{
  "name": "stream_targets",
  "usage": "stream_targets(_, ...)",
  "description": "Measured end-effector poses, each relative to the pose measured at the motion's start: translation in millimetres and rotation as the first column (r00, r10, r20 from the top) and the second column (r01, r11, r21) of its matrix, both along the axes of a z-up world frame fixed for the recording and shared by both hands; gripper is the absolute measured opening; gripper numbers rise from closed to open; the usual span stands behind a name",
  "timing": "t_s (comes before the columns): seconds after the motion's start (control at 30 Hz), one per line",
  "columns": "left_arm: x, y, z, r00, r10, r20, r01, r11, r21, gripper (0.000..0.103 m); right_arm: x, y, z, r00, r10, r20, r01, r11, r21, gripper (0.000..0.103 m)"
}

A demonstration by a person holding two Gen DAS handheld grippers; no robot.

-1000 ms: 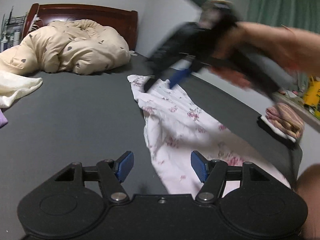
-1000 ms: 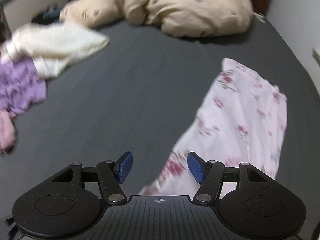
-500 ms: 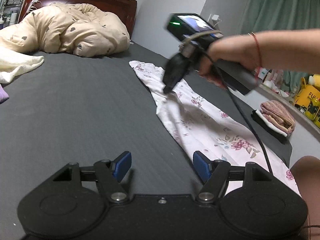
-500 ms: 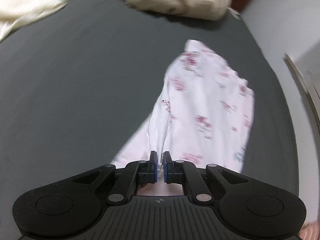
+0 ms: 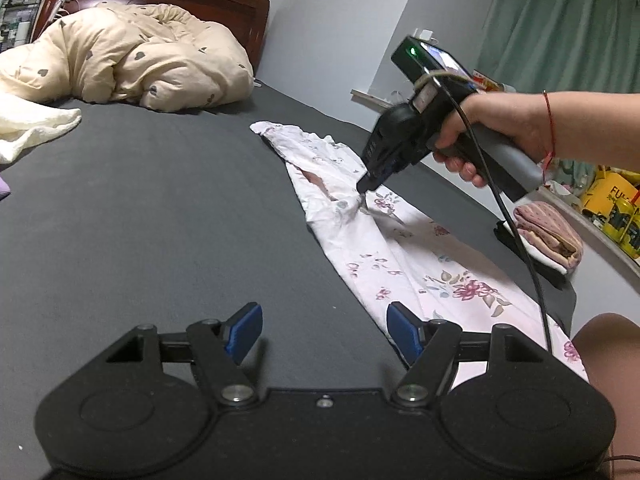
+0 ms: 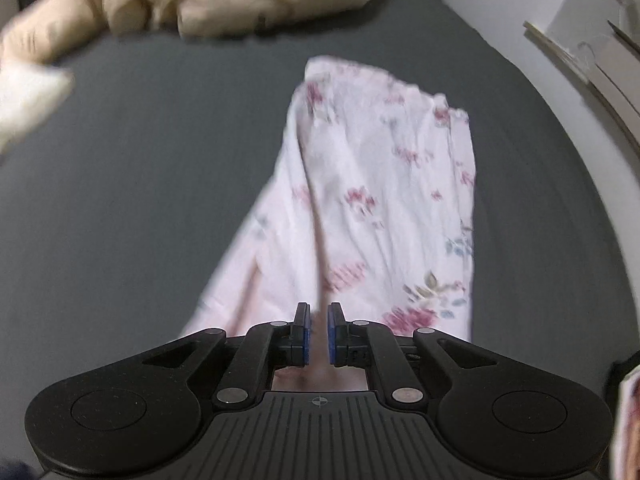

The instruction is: Fold clothes

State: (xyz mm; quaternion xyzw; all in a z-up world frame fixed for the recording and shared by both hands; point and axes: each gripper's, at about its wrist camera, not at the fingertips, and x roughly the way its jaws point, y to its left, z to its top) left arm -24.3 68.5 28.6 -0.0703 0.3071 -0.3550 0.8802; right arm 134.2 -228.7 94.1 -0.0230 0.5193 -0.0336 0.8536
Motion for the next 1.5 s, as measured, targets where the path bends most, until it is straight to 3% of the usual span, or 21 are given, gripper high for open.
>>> stream_targets(0.03, 0.6, 0.3, 0.2, 1.000, 0.000, 0.001, 0.000, 1.000, 0.001, 0.068, -1.3, 4.5, 5.7, 1.000, 0.003, 0.007, -0.003, 0.999, 0.042, 0.008)
stream_targets(0.07, 0.1, 0.7, 0.5, 1.000, -0.001, 0.003, 0.001, 1.000, 0.000, 0.068, -3.3, 12.7, 9.7, 1.000, 0.023, -0.010, -0.022, 0.997, 0.075, 0.018)
stream_targets(0.1, -0.7, 0.7, 0.7, 1.000, 0.000, 0.003, 0.000, 1.000, -0.001, 0.069, -5.3, 20.8, 13.7, 0.999, 0.043, -0.027, -0.040, 0.993, 0.108, 0.039)
stream_targets(0.17, -0.2, 1.8, 0.6, 1.000, 0.003, -0.002, -0.003, 1.000, -0.005, 0.069, -9.5, 37.5, 16.9, 0.995, 0.082, -0.056, -0.072, 0.986, 0.152, 0.058)
stream_targets(0.27, 0.5, 3.3, 0.4, 1.000, 0.008, -0.010, -0.008, 1.000, -0.011, 0.069, -10.1, 61.3, 10.5, 0.985, 0.148, -0.084, -0.138, 0.983, 0.118, 0.058)
stream_targets(0.43, -2.8, 1.2, 3.1, 1.000, 0.004, -0.004, -0.004, 1.000, -0.008, 0.070, -8.4, 75.9, -7.1, 0.978, 0.142, -0.155, -0.134, 0.989, 0.058, 0.057)
stream_targets(0.53, -4.6, 0.6, 5.0, 1.000, 0.000, 0.005, 0.000, 1.000, -0.009, 0.070, -13.8, 77.7, -11.3, 0.978, 0.140, -0.152, -0.137, 0.990, 0.028, 0.057)
stream_targets(0.7, -6.8, -3.2, 5.9, 1.000, -0.012, 0.005, 0.012, 1.000, -0.007, 0.070, -19.1, 66.6, -19.8, 0.980, 0.096, -0.174, -0.090, 0.995, 0.046, 0.030)
stream_targets(0.77, -7.6, -4.0, 5.3, 1.000, -0.018, 0.005, 0.018, 1.000, -0.002, 0.070, -19.2, 60.8, -23.7, 0.981, 0.067, -0.181, -0.056, 0.996, 0.064, 0.027)
stream_targets(0.8, -8.0, -4.4, 5.2, 1.000, -0.019, 0.005, 0.019, 1.000, -0.001, 0.070, -19.8, 58.1, -24.9, 0.982, 0.055, -0.179, -0.043, 0.997, 0.072, 0.013)
stream_targets(0.83, -8.3, -4.8, 5.2, 1.000, -0.020, 0.004, 0.020, 1.000, -0.001, 0.071, -20.0, 55.5, -26.2, 0.983, 0.049, -0.176, -0.036, 0.996, 0.077, 0.010)
stream_targets(0.93, -8.4, -5.5, 5.1, 1.000, -0.019, 0.000, 0.019, 1.000, -0.002, 0.071, -23.3, 52.0, -24.7, 0.989, 0.045, -0.141, -0.027, 0.992, 0.126, 0.009)
stream_targets(1.13, -6.8, -3.8, 4.5, 1.000, -0.014, -0.008, 0.014, 1.000, -0.005, 0.071, -30.1, 81.4, -12.1, 0.981, 0.182, -0.070, -0.165, 0.965, 0.202, 0.008)
stream_targets(1.17, -6.2, -3.3, 4.5, 1.000, -0.012, -0.010, 0.012, 1.000, -0.006, 0.071, -29.9, 88.0, -11.5, 0.976, 0.210, -0.059, -0.193, 0.958, 0.212, 0.003)
stream_targets(1.23, -4.9, -2.3, 4.0, 1.000, -0.005, -0.013, 0.005, 1.000, -0.006, 0.071, -26.4, 99.9, -15.7, 0.970, 0.236, -0.063, -0.219, 0.954, 0.206, 0.003)
stream_targets(1.4, -0.4, -0.6, 0.4, 0.999, 0.010, -0.032, -0.010, 1.000, 0.003, 0.071, -12.2, 108.0, -36.9, 0.968, 0.225, -0.113, -0.198, 0.957, 0.212, 0.003)
stream_targets(1.5, 2.5, 0.3, -0.8, 0.999, 0.016, -0.046, -0.016, 1.000, 0.001, 0.071, -3.1, 104.3, -40.0, 0.973, 0.212, -0.090, -0.182, 0.948, 0.261, 0.004)
